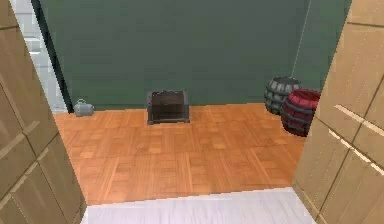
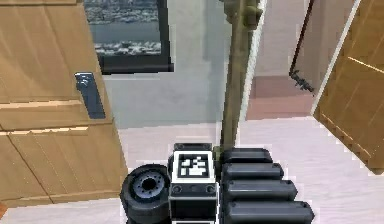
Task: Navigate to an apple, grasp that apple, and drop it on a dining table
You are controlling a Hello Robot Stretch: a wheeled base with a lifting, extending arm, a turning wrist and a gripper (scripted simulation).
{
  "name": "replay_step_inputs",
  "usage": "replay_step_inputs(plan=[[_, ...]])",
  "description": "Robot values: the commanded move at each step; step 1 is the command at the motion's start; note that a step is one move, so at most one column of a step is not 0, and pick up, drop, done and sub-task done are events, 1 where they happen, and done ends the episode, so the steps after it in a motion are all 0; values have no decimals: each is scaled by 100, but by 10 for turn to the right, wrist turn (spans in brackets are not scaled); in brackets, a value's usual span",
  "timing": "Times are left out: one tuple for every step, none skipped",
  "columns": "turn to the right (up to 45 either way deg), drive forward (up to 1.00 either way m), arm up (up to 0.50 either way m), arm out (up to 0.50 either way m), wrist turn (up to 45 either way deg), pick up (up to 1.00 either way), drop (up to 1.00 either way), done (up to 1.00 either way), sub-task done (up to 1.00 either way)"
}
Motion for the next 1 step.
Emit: replay_step_inputs(plan=[[-60, 0, 0, 0, 0, 0, 0, 0, 0]])
